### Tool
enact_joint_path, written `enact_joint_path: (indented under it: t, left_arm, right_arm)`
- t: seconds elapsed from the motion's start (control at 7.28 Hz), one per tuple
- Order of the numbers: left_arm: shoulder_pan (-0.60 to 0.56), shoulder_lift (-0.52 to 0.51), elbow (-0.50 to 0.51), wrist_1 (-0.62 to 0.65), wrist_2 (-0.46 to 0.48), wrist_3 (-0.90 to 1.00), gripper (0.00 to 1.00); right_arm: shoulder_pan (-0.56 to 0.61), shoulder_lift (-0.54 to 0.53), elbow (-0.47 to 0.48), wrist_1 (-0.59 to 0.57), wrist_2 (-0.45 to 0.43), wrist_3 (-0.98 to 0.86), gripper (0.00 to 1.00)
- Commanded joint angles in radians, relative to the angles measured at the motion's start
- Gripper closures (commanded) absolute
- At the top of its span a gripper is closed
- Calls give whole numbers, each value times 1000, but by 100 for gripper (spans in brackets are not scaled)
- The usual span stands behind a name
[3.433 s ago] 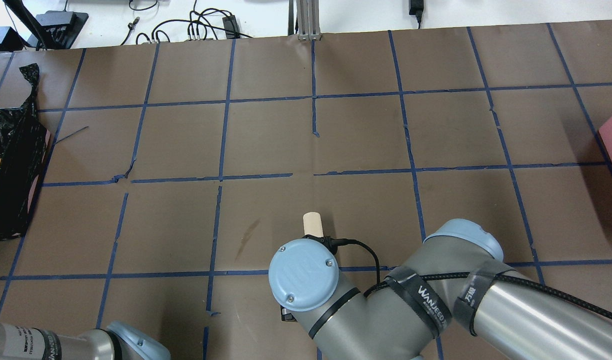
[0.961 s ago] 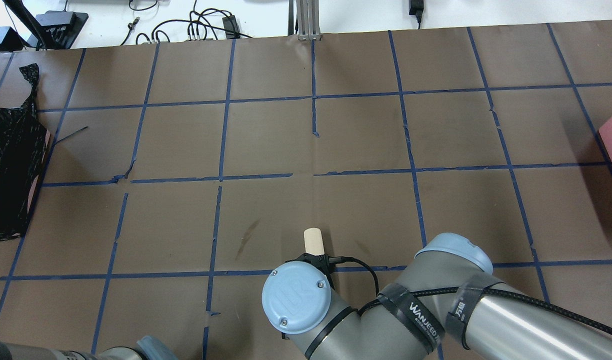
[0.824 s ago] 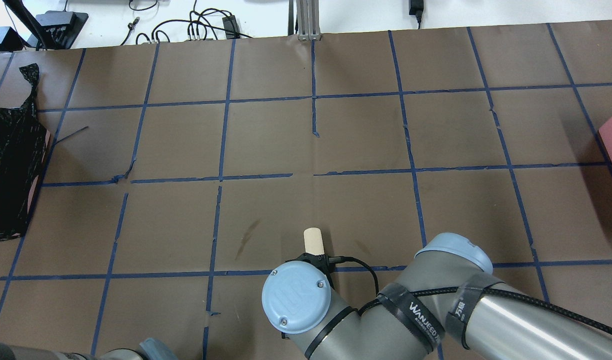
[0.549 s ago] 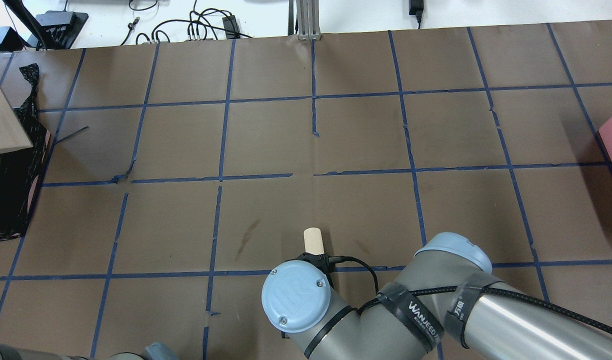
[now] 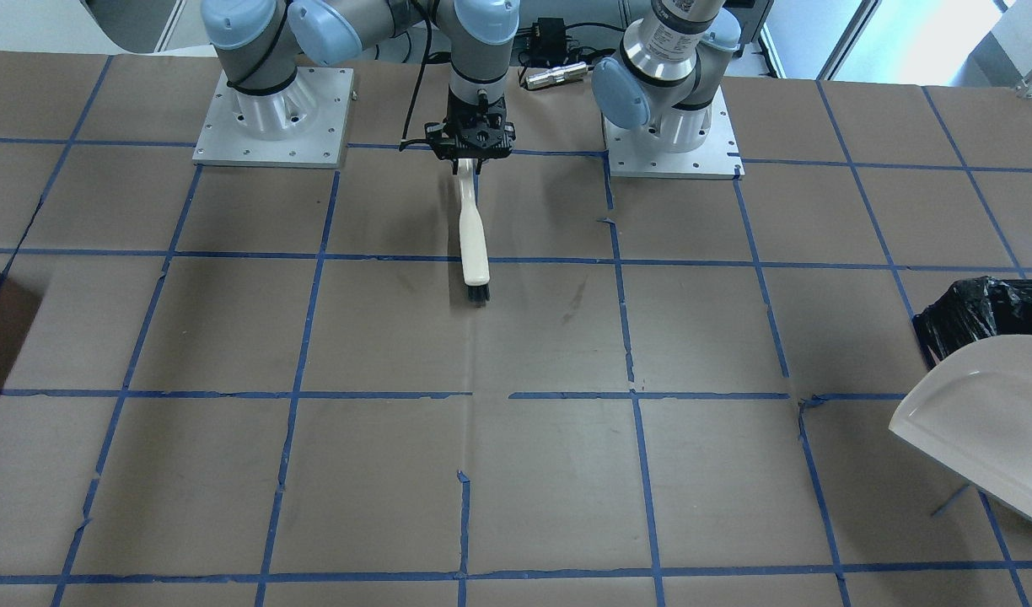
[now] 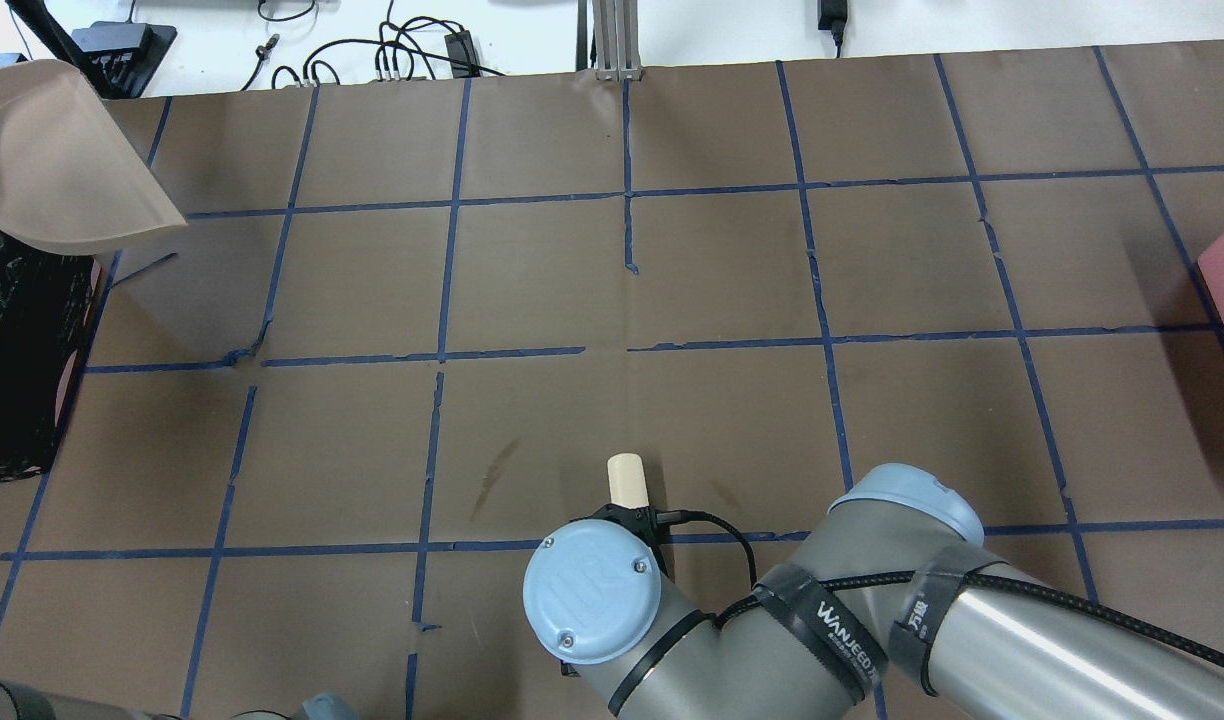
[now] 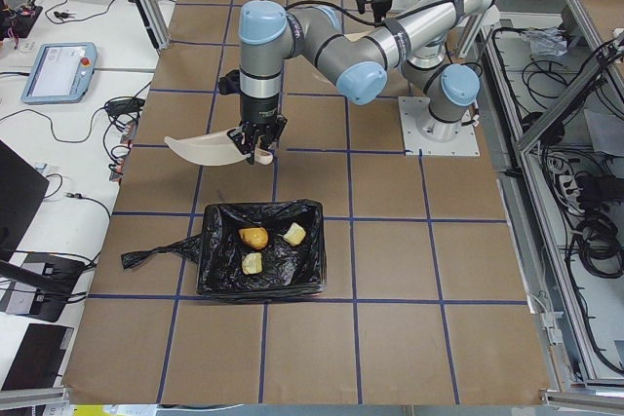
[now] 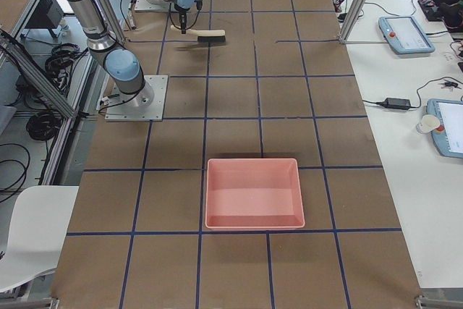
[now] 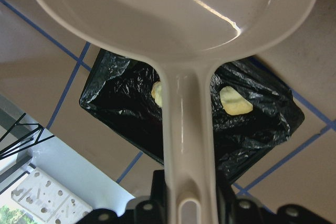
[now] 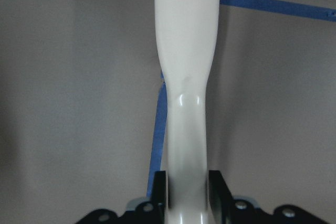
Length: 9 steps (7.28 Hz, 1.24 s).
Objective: Sweep and dump trash in nearest bin
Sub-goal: 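Raise the empty dustpan with the left gripper while the right lowers the brush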
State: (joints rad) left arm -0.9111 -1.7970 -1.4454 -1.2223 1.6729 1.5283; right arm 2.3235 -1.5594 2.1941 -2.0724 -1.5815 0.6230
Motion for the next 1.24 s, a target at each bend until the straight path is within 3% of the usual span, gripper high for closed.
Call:
enact_joint_path:
  t: [0.0,0.27,0.55,1.1]
  left_arm:
    - [-54,-15,-36,9,-35,-117,96]
    - [-103,-33,-36,-2,-35,-229,96]
    - [-164,-28,-36,-2,-25,-308,96]
    - [-267,-15,-88,-26,-35,-567,96]
  right_arm:
    - [0,7,-2,0,-2,0,8]
    - [-27,6,-34,9,-33,-12,4]
    - [-58,-43,-185,177,-105,-81,1]
    - [-456,-272,-232,259,-55,-418,0]
